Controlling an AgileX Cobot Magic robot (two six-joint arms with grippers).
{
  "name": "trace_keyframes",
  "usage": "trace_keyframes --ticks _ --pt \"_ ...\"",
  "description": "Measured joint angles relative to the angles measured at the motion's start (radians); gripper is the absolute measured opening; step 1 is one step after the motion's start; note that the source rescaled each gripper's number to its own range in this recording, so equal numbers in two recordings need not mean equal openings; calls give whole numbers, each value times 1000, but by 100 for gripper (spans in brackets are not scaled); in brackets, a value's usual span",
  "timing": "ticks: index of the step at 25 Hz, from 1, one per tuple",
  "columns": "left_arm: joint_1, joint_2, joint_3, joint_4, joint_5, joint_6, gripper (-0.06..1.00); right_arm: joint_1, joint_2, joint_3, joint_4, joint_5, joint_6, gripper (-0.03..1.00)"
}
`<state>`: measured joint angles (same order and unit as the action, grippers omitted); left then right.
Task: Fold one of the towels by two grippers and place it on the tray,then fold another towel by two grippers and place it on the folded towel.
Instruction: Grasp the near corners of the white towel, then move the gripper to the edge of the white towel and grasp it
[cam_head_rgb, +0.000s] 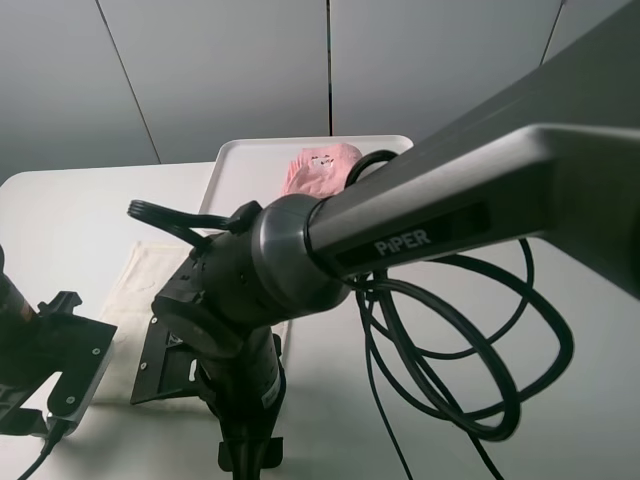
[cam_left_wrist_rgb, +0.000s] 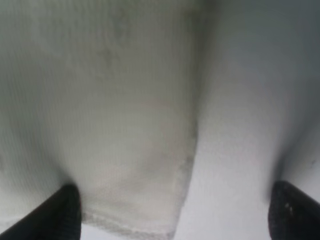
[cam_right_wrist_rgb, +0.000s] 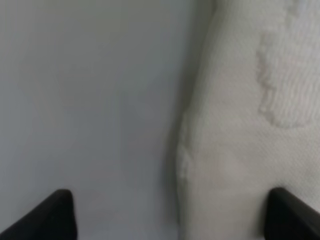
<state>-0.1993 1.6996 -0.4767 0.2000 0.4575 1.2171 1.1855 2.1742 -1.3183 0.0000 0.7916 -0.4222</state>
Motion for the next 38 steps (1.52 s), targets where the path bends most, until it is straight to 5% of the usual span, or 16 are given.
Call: trace_keyframes --ticks 5,13,32,35,38 --pt "0 0 0 0 0 0 98 0 2 0 -9 -10 -2 65" --pt "0 0 0 0 0 0 98 0 2 0 -37 -81 50 2" --pt "0 -5 40 36 -102 -29 95 0 2 0 -39 -63 56 0" --pt "0 -5 42 36 -104 -29 72 0 2 0 -39 -61 56 0" --pt "0 -5 42 39 -138 -32 19 0 2 0 -39 -59 56 0"
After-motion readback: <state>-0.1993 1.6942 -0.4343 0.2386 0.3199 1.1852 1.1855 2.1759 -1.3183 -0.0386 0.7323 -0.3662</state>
